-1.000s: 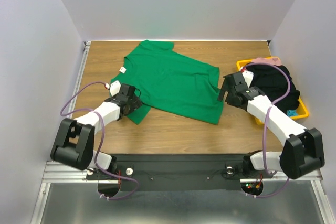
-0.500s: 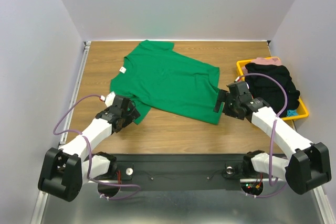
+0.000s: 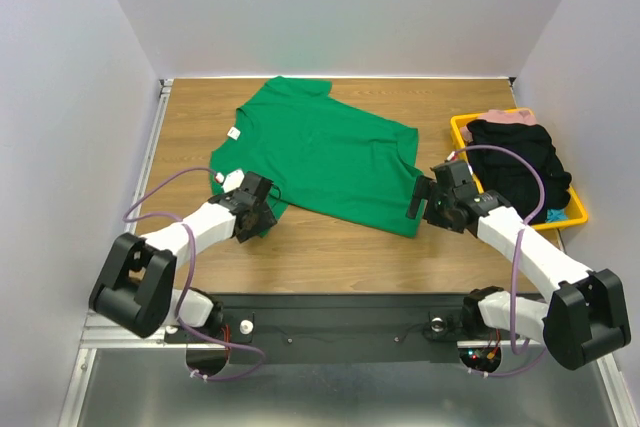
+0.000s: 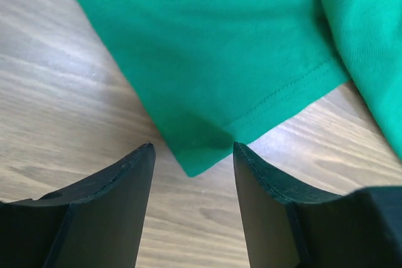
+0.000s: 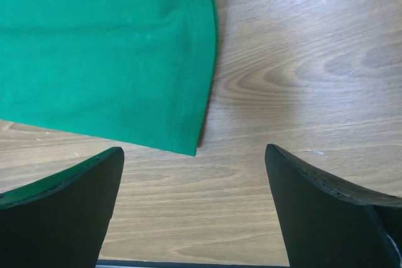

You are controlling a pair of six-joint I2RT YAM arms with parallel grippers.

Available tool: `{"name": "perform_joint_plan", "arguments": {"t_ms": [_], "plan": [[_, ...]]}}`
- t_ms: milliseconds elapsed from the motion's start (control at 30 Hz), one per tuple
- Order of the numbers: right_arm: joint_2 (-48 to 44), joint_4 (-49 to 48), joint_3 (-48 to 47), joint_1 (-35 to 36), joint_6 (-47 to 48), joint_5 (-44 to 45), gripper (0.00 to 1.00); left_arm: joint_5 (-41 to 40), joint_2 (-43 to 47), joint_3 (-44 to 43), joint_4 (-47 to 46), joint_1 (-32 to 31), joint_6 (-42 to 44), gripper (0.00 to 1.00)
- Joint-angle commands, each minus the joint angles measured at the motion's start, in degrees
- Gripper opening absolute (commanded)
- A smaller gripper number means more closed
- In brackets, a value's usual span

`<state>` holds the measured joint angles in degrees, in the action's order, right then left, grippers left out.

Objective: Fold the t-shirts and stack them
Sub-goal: Flatten the tshirt out

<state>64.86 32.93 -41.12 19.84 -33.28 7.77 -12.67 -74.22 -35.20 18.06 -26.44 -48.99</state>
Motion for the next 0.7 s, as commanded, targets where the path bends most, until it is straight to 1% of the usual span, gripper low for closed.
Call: {"name": "perform_joint_plan", "arguments": {"t_ms": [0,67,133,200,233,267,400,533,567,633,667], "plan": [[-0.35,-2.43,0.87,-0.24,-0.39,1.54,1.00,-3.95,-4.88,-1.80,4.52,-1.60,0.03,0.64],[-0.26,-2.52,1.22,-0.24,-0.21,1.63,1.00,-3.07,-6.02,-2.15,4.44,-1.86,0.39,0.63],[-0.09,-2.52,1.40,-0.32,-0.21,2.25,1.00,-2.71,-5.94,-1.98,4.35,-2.30,0.83,0.54],[0.18,-2.52,1.57,-0.24,-0.30,2.34,1.00,-2.89,-5.85,-1.71,4.08,-2.30,1.27,0.25],[0.35,-2.52,1.57,-0.24,-0.30,2.60,1.00,-2.98,-6.46,-1.80,3.82,-2.30,1.79,0.02],[0.53,-2.43,1.57,-0.24,-0.30,2.69,1.00,-2.89,-6.90,-1.80,3.30,-2.30,2.32,0.00],[0.79,-2.43,2.01,-0.24,-0.21,0.76,1.00,-1.57,-7.88,-2.06,1.10,-2.30,3.99,0.00],[0.97,-2.52,2.71,0.11,-1.35,-2.66,1.00,-4.20,-3.49,-1.19,0.30,-2.30,3.12,0.00],[1.49,-2.69,2.80,0.64,-2.05,-2.76,1.00,-4.73,-0.70,-0.93,0.04,-2.39,2.77,0.00],[2.37,-3.04,2.98,3.43,-3.37,-2.06,1.00,-6.05,2.48,-0.31,0.04,-2.39,2.41,0.00],[3.86,-3.57,2.81,4.41,-4.42,-1.62,1.00,-6.58,5.63,-0.22,0.04,-2.39,2.24,0.00]]}}
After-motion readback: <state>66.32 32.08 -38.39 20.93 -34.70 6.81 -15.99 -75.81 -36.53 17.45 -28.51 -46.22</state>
